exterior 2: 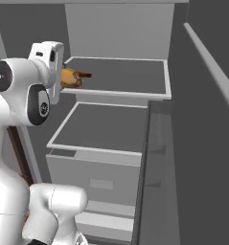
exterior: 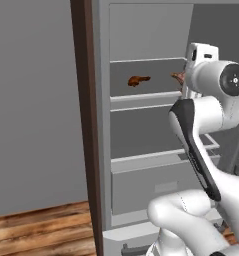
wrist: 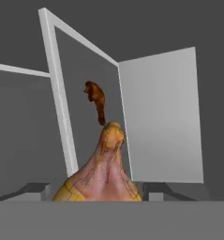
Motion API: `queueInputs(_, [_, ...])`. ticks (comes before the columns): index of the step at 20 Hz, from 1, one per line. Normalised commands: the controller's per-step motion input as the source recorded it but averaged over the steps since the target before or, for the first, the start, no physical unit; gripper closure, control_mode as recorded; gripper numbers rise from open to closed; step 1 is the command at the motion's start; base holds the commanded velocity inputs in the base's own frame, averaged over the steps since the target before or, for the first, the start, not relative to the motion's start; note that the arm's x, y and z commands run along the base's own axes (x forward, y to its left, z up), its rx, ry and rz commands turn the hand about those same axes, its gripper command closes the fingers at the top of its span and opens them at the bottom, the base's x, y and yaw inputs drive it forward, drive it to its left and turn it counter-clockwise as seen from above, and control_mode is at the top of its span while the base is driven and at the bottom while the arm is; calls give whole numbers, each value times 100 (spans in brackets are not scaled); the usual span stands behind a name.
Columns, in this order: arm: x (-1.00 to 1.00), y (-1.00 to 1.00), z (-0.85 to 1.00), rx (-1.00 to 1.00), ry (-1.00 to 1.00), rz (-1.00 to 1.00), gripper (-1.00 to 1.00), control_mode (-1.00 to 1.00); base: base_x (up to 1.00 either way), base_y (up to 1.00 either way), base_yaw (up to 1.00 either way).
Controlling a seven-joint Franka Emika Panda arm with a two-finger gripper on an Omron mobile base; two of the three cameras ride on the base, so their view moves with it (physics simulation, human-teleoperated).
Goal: Place the chicken drumstick on the counter behind the older chicken drumstick on the same shelf of the fridge to maintain FIFO order. Close the fridge door when finished.
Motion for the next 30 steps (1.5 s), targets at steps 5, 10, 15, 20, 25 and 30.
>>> queueInputs(5, [95,-4,21,0,1,3,100,-100,0,0,0])
queueInputs(10, [89,-3,7,1,17,0,100,-100,0,0,0])
queueInputs(15, [81,-3,0,0,17,2,100,-100,0,0,0])
queueInputs(20, [86,-3,-1,0,11,7,100,-100,0,0,0])
queueInputs(25, [82,-1,-16,0,8,9,100,-100,0,0,0])
queueInputs(30, [71,0,-23,0,4,10,100,-100,0,0,0])
